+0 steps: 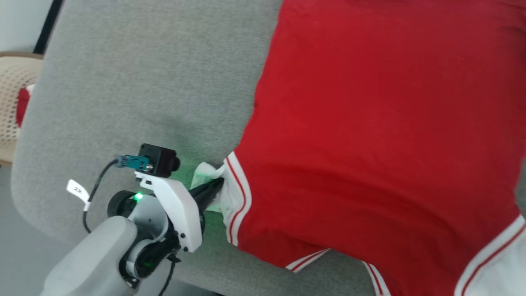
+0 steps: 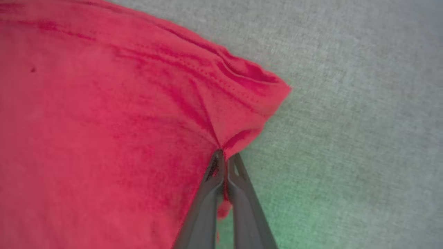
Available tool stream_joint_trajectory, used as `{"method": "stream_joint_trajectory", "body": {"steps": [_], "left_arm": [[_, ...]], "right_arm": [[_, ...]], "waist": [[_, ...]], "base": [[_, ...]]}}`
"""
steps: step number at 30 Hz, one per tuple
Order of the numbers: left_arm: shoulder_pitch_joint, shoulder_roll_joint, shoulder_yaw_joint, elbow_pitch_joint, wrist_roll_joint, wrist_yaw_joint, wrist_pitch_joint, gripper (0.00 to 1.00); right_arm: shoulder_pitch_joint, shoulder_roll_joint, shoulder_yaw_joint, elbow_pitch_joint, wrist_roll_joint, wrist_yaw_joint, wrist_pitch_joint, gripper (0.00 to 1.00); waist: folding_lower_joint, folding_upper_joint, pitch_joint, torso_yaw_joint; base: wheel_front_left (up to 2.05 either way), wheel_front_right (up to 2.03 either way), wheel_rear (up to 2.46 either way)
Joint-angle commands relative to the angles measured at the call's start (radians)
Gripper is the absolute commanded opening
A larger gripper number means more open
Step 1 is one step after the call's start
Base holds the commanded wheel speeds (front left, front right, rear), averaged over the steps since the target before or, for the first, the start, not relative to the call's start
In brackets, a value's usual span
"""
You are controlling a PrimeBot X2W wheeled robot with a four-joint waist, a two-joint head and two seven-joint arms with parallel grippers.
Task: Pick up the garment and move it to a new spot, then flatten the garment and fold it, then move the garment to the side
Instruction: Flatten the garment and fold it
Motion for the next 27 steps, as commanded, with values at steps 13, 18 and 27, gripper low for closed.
{"method": "stream_joint_trajectory", "body": {"steps": [13, 18, 27], "left_arm": [[-0.028, 0.07, 0.05, -0.011, 0.023, 0.043, -0.019, 0.0], [-0.017, 0.114, 0.063, -0.037, 0.019, 0.058, -0.006, 0.0], [-0.024, 0.154, 0.069, -0.076, 0.017, 0.08, 0.031, 0.0]], "right_arm": [[0.284, -0.099, 0.15, -0.424, 0.277, 0.0, -0.014, 0.0], [0.444, -0.105, 0.125, -0.606, 0.329, 0.0, -0.011, 0.0], [0.801, -0.048, 0.006, -0.882, 0.343, 0.0, 0.027, 0.0]], "waist": [[0.0, -0.0001, -0.065, -0.21], [0.0, -0.0001, -0.081, -0.291], [0.0, -0.0001, -0.086, -0.374]], "base": [[0.0, 0.0, 0.0], [0.0, 0.0, 0.0], [0.0, 0.0, 0.0]]}}
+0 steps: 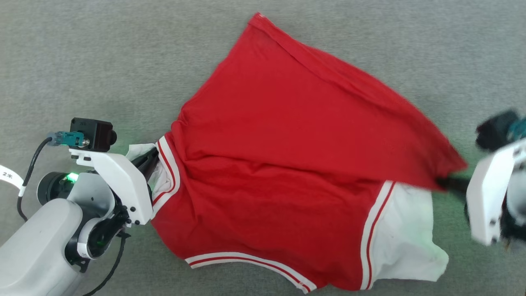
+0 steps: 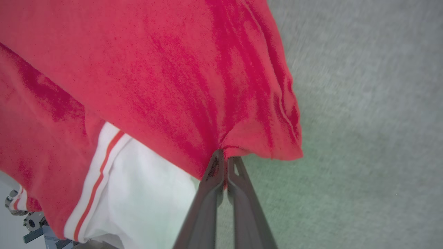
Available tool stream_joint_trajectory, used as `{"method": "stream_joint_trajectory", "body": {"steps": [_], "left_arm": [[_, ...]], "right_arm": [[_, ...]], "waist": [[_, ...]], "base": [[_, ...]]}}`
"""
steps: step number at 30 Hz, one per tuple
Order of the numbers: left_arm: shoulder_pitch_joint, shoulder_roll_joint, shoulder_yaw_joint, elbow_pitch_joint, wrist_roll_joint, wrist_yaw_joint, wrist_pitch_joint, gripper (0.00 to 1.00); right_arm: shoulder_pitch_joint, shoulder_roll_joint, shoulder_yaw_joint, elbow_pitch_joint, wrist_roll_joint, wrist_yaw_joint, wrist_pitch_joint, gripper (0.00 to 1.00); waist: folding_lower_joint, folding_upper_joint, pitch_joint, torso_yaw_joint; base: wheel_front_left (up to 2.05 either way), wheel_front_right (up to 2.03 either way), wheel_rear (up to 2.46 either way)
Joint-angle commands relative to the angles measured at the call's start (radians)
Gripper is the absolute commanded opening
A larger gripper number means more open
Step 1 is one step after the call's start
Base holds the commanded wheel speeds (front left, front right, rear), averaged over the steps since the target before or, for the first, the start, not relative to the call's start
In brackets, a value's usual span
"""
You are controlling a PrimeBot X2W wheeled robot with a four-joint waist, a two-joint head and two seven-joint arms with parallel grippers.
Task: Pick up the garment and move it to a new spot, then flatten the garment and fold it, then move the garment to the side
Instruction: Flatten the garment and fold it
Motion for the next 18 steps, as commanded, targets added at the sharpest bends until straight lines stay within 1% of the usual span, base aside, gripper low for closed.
{"method": "stream_joint_trajectory", "body": {"steps": [1, 3, 5, 7, 8, 9, 10, 11, 12, 13, 14, 16, 18], "left_arm": [[-0.004, -0.009, -0.015, 0.004, 0.001, 0.001, 0.015, 0.0], [-0.006, -0.009, -0.017, 0.003, 0.002, 0.002, 0.018, 0.0], [-0.006, -0.011, -0.021, 0.005, 0.002, -0.003, 0.023, 0.0], [-0.006, -0.014, -0.022, 0.01, 0.0, -0.005, 0.022, 0.0], [-0.006, -0.016, -0.023, 0.013, -0.001, -0.006, 0.021, 0.0], [-0.005, -0.019, -0.025, 0.016, -0.003, -0.007, 0.022, 0.0], [-0.005, -0.021, -0.026, 0.018, -0.005, -0.01, 0.023, 0.0], [-0.005, -0.023, -0.027, 0.022, -0.007, -0.012, 0.023, 0.0], [-0.004, -0.025, -0.028, 0.025, -0.009, -0.015, 0.022, 0.0], [-0.004, -0.025, -0.028, 0.025, -0.009, -0.015, 0.022, 0.0], [-0.003, -0.026, -0.029, 0.028, -0.011, -0.016, 0.021, 0.0], [0.003, -0.025, -0.029, 0.032, -0.014, -0.018, 0.019, 0.0], [0.011, -0.024, -0.027, 0.035, -0.018, -0.018, 0.012, 0.0]], "right_arm": [[0.042, 0.016, -0.012, -0.024, -0.011, 0.0, 0.002, 0.0], [0.112, 0.049, -0.038, -0.046, -0.025, 0.0, -0.01, 0.0], [0.166, 0.085, -0.052, -0.042, -0.04, 0.0, -0.033, 0.0], [0.2, 0.108, -0.049, -0.006, -0.066, 0.0, -0.071, 0.0], [0.208, 0.131, -0.05, 0.03, -0.067, 0.0, -0.094, 0.0], [0.212, 0.137, -0.037, 0.065, -0.073, 0.0, -0.119, 0.0], [0.205, 0.135, -0.027, 0.096, -0.092, 0.0, -0.158, 0.1], [0.198, 0.134, -0.025, 0.135, -0.105, -0.004, -0.194, 0.37], [0.197, 0.127, -0.017, 0.167, -0.112, -0.005, -0.22, 0.62], [0.197, 0.127, -0.017, 0.167, -0.112, -0.005, -0.22, 0.62], [0.189, 0.122, -0.012, 0.193, -0.12, -0.005, -0.243, 1.0], [0.178, 0.115, -0.014, 0.211, -0.114, -0.008, -0.268, 1.0], [0.182, 0.091, -0.013, 0.182, -0.106, -0.008, -0.269, 1.0]], "waist": [[0.0, 0.0, -0.002, -0.014], [0.0, 0.0, -0.002, -0.019], [0.0, 0.0, -0.003, -0.022], [0.0, 0.0, -0.006, -0.024], [0.0, 0.0, -0.007, -0.024], [0.0, 0.0, -0.009, -0.024], [0.0, 0.0, -0.01, -0.023], [0.0, 0.0, -0.012, -0.021], [0.0, 0.0, -0.014, -0.019], [0.0, 0.0, -0.014, -0.019], [0.0, 0.0, -0.017, -0.017], [0.0, 0.0, -0.024, -0.013], [0.0, 0.0, -0.032, -0.008]], "base": [[0.0, 0.0, 0.0], [0.0, 0.0, 0.0], [0.0, 0.0, 0.0], [0.0, 0.0, 0.0], [0.0, 0.0, 0.0], [0.0, 0.0, 0.0], [0.0, 0.0, 0.0], [0.0, 0.0, 0.0], [0.0, 0.0, 0.0], [0.0, 0.0, 0.0], [0.0, 0.0, 0.0], [0.0, 0.0, 0.0], [0.0, 0.0, 0.0]]}}
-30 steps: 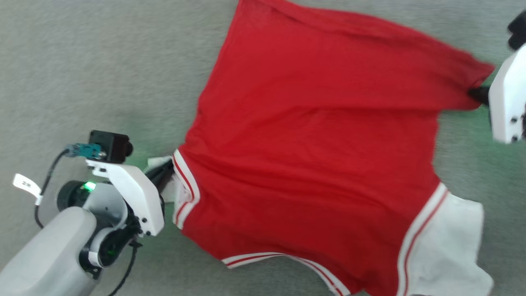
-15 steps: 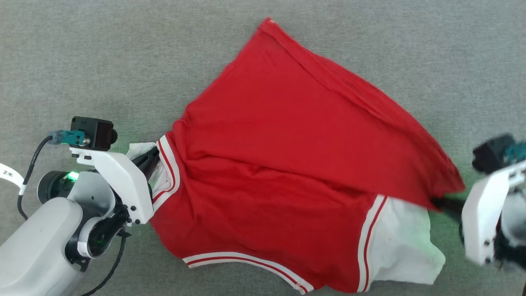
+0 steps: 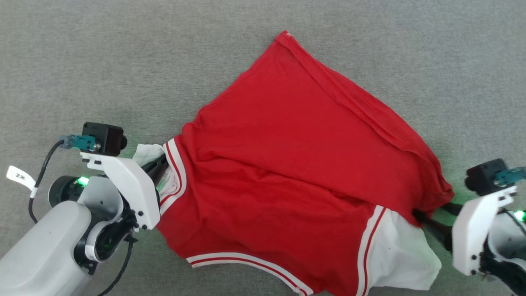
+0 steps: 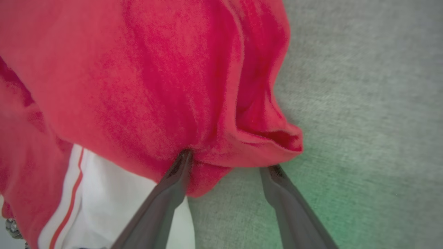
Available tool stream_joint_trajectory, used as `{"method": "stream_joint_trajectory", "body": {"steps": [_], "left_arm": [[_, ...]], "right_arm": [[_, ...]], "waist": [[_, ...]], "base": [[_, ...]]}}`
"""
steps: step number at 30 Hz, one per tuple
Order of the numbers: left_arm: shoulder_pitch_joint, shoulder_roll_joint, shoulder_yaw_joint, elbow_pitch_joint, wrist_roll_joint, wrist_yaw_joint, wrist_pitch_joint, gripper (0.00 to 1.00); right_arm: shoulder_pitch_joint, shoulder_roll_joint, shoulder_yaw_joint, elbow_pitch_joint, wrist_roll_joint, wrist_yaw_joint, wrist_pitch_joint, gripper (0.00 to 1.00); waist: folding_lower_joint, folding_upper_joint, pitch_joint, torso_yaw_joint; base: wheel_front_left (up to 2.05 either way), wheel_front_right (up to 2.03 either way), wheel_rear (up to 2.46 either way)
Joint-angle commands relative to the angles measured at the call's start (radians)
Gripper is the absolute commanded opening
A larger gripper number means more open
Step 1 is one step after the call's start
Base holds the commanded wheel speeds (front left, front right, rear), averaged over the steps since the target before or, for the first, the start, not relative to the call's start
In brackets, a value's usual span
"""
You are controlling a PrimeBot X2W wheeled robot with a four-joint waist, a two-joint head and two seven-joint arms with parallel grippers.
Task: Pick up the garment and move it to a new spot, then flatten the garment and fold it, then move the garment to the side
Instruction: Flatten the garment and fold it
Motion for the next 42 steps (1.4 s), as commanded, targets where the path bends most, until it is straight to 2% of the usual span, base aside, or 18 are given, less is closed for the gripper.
{"method": "stream_joint_trajectory", "body": {"steps": [1, 4, 8, 11, 14, 17, 21, 34, 36, 42], "left_arm": [[0.024, -0.002, -0.009, 0.007, -0.013, -0.003, 0.001, 0.0], [0.034, 0.002, -0.006, 0.005, -0.017, -0.001, -0.005, 0.0], [0.042, 0.001, -0.003, -0.002, -0.018, 0.004, -0.012, 0.0], [0.034, -0.008, -0.01, -0.006, -0.014, -0.001, -0.01, 0.0], [0.022, -0.017, -0.016, -0.007, -0.007, -0.008, -0.011, 0.0], [0.005, -0.032, -0.023, -0.003, 0.002, -0.013, -0.01, 0.0], [-0.022, -0.062, -0.039, 0.008, 0.007, -0.023, -0.008, 0.0], [-0.106, -0.192, -0.103, 0.095, 0.03, -0.089, -0.021, 0.0], [-0.119, -0.214, -0.111, 0.122, 0.029, -0.108, -0.028, 0.0], [-0.129, -0.24, -0.117, 0.164, 0.027, -0.125, -0.04, 0.0]], "right_arm": [[0.011, -0.021, -0.015, 0.021, -0.007, -0.016, 0.007, 1.0], [0.029, -0.043, -0.049, -0.085, 0.004, -0.012, 0.022, 1.0], [0.029, -0.04, -0.109, -0.239, 0.006, -0.009, 0.046, 1.0], [0.0, -0.025, -0.141, -0.31, -0.005, -0.009, 0.058, 1.0], [-0.065, -0.012, -0.145, -0.34, -0.026, -0.009, 0.038, 1.0], [-0.153, -0.015, -0.103, -0.314, -0.049, -0.009, 0.012, 1.0], [-0.297, -0.029, -0.02, -0.213, -0.052, -0.009, -0.03, 1.0], [-0.732, -0.087, 0.286, 0.301, -0.015, -0.009, -0.084, 1.0], [-0.804, -0.09, 0.356, 0.412, -0.002, -0.009, -0.068, 1.0], [-0.891, -0.095, 0.49, 0.568, 0.029, -0.009, 0.004, 1.0]], "waist": [[0.0, -0.0001, -0.008, 0.005], [0.0, -0.0001, -0.018, 0.011], [0.0, -0.0001, -0.022, 0.023], [0.0, -0.0001, -0.02, 0.04], [0.0, -0.0001, -0.012, 0.063], [0.0, -0.0001, -0.002, 0.094], [0.0, -0.0001, 0.01, 0.147], [0.0, -0.0001, 0.051, 0.327], [0.0, -0.0001, 0.06, 0.358], [0.0, -0.0001, 0.072, 0.392]], "base": [[0.0, 0.0, 0.0], [0.0, 0.0, 0.0], [0.0, 0.0, 0.0], [0.0, 0.0, 0.0], [0.0, 0.0, 0.0], [0.0, 0.0, 0.0], [0.0, 0.0, 0.0], [0.0, 0.0, 0.0], [0.0, 0.0, 0.0], [0.0, 0.0, 0.0]]}}
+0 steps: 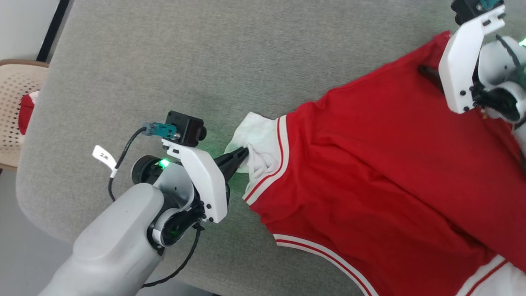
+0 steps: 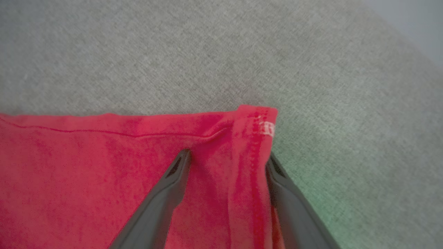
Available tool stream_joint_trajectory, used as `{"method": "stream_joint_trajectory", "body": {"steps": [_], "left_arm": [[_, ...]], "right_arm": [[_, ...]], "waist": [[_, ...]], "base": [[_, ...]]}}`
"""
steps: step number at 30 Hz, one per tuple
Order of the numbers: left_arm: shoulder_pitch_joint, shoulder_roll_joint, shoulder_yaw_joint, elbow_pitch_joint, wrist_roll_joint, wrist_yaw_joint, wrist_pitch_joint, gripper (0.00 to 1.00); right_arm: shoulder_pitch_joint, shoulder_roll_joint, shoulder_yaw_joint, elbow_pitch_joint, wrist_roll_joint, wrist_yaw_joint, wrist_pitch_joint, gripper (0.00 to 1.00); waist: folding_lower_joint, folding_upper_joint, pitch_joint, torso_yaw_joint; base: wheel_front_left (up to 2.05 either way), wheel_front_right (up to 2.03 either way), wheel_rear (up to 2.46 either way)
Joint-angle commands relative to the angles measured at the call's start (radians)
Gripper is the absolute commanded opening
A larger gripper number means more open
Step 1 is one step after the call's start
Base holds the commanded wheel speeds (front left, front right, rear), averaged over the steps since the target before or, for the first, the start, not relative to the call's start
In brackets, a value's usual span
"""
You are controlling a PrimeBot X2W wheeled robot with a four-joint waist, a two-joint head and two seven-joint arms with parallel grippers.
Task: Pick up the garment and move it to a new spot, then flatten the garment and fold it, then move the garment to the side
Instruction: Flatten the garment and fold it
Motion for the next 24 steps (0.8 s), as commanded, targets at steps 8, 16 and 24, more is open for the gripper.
{"method": "stream_joint_trajectory", "body": {"steps": [8, 16, 24], "left_arm": [[-0.013, -0.011, -0.002, 0.069, -0.011, -0.019, -0.009, 0.0], [-0.077, 0.043, 0.035, 0.067, -0.032, 0.0, 0.051, 0.0], [-0.223, 0.166, 0.078, 0.017, -0.03, 0.052, 0.21, 0.0]], "right_arm": [[-0.042, -0.04, 0.153, 0.149, 0.086, 0.0, 0.207, 0.0], [-0.14, -0.062, 0.117, 0.104, 0.134, -0.001, 0.104, 0.0], [-0.153, -0.099, 0.081, 0.017, 0.168, 0.0, 0.027, 0.0]], "waist": [[0.0, 0.0, 0.007, 0.018], [0.0, 0.0, -0.023, -0.038], [0.0, 0.0, -0.086, -0.119]], "base": [[0.0, 0.0, 0.0], [0.0, 0.0, 0.0], [0.0, 0.0, 0.0]]}}
